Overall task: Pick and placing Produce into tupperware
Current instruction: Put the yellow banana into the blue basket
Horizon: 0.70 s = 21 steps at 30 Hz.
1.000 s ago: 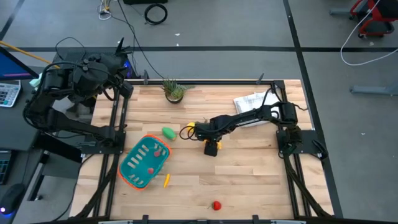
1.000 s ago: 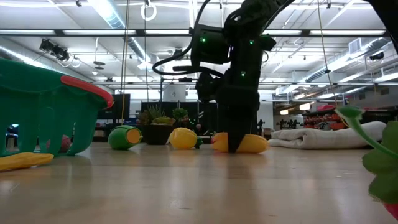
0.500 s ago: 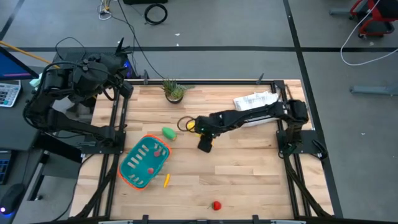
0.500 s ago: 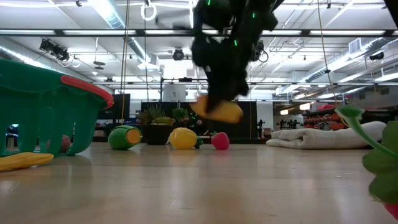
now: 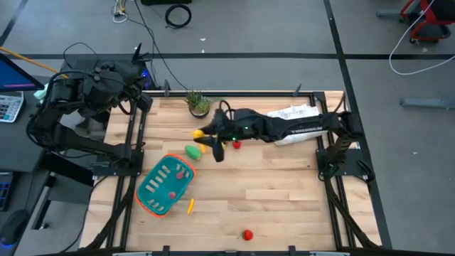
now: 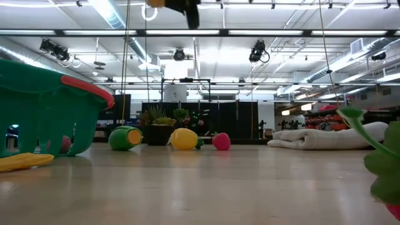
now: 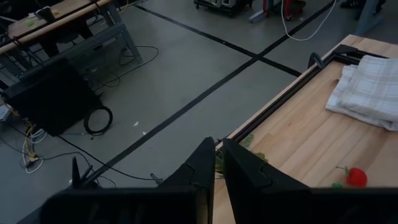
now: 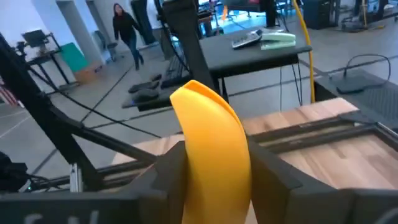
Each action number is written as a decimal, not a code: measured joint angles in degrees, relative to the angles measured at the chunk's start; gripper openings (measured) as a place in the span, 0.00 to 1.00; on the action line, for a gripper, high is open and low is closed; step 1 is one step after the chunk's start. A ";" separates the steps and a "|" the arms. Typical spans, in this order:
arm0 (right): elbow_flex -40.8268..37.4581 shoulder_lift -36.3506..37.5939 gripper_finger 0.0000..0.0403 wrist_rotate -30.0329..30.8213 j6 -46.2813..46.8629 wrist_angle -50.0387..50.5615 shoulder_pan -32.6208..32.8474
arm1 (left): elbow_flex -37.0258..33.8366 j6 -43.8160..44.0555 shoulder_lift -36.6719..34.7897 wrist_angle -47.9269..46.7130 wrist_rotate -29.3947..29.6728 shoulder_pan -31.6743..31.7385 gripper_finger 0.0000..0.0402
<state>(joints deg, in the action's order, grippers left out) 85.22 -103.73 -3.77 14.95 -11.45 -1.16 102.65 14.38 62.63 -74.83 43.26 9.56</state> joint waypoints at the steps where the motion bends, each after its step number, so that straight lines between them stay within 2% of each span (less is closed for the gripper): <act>1: 2.38 -1.58 0.35 -1.24 -0.08 -0.04 0.19 | 0.00 0.01 0.00 0.08 0.03 0.02 0.10; 4: 10.84 -7.07 0.40 -4.71 -1.89 0.31 1.13 | 0.00 0.01 0.00 0.16 0.02 0.02 0.10; 6: 17.91 -11.71 0.41 -4.85 -3.72 1.34 2.02 | 0.00 0.01 0.00 0.22 0.01 0.01 0.10; 9: 28.43 -18.56 0.39 -4.98 -4.94 5.43 3.17 | 0.00 0.01 0.00 0.22 0.02 0.02 0.10; 13: 39.25 -26.88 0.35 -5.27 -5.01 16.06 4.27 | 0.00 0.01 0.00 0.24 0.01 0.02 0.10; 16: 42.79 -31.47 0.36 -6.01 -4.97 19.29 5.20 | 0.00 0.01 0.00 0.37 0.02 0.02 0.10; 21: 42.59 -36.58 0.42 -7.21 -5.77 18.63 6.68 | 0.00 0.01 0.00 0.38 0.00 0.00 0.10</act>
<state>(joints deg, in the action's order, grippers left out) 127.81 -140.31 -10.98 9.17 7.18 5.52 102.65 14.39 62.63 -74.44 43.25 9.56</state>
